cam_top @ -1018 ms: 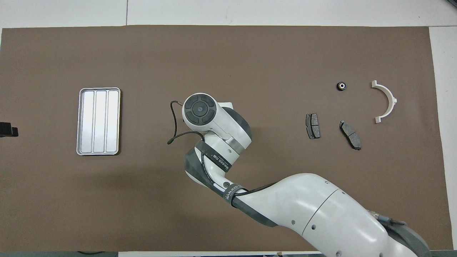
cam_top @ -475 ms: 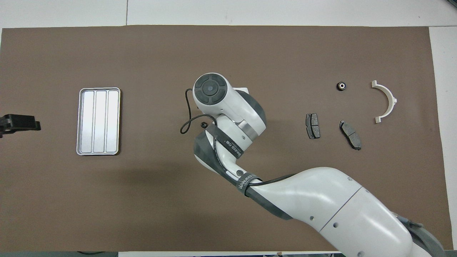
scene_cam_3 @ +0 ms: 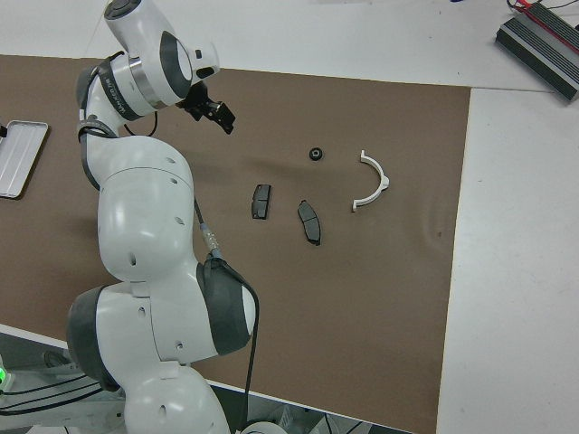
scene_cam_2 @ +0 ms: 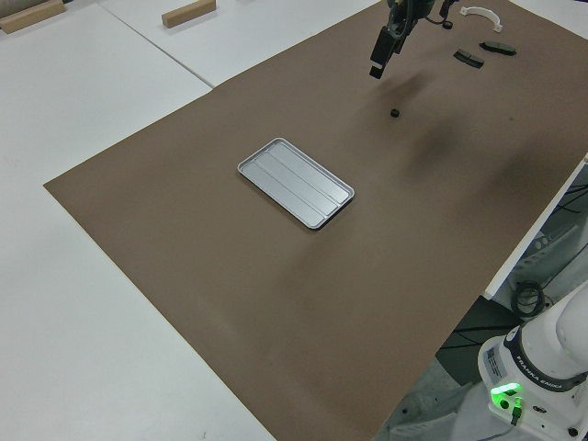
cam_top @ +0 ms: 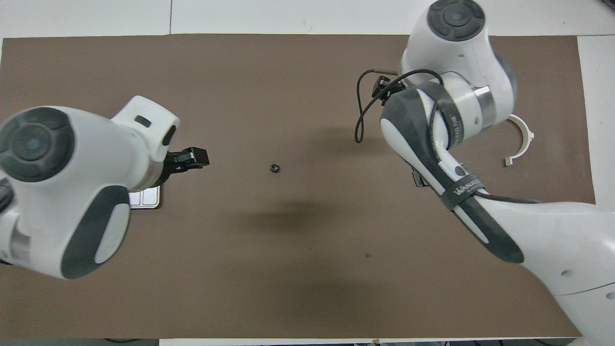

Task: Pick bearing gear from pile to tray
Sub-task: 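Grasp the black gear at the table center with the left gripper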

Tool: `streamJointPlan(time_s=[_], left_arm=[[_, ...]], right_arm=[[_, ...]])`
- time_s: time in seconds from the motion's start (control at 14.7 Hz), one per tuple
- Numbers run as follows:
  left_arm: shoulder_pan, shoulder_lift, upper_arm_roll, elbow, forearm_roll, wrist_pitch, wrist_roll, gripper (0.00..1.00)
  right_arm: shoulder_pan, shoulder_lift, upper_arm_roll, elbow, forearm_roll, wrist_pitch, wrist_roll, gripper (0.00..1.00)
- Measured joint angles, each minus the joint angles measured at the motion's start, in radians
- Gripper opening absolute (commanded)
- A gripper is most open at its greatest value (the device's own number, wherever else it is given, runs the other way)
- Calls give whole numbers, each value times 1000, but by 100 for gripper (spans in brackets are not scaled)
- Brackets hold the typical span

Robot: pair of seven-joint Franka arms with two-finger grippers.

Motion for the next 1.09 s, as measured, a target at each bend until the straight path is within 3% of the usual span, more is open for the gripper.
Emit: streamJointPlan(time_s=[0.2, 0.34, 0.61, 1.09], left_arm=[[-92, 115, 0, 5, 8, 110, -94, 100], [-124, 181, 1, 13, 8, 166, -133, 100], [-161, 304, 2, 70, 8, 224, -192, 100], [-168, 443, 7, 98, 8, 385, -207, 100]], right_arm=[[-130, 0, 0, -40, 1, 40, -219, 100], [-189, 0, 0, -97, 1, 111, -261, 100], [-226, 8, -6, -214, -3, 254, -247, 100], [-247, 55, -7, -236, -29, 346, -168, 100]])
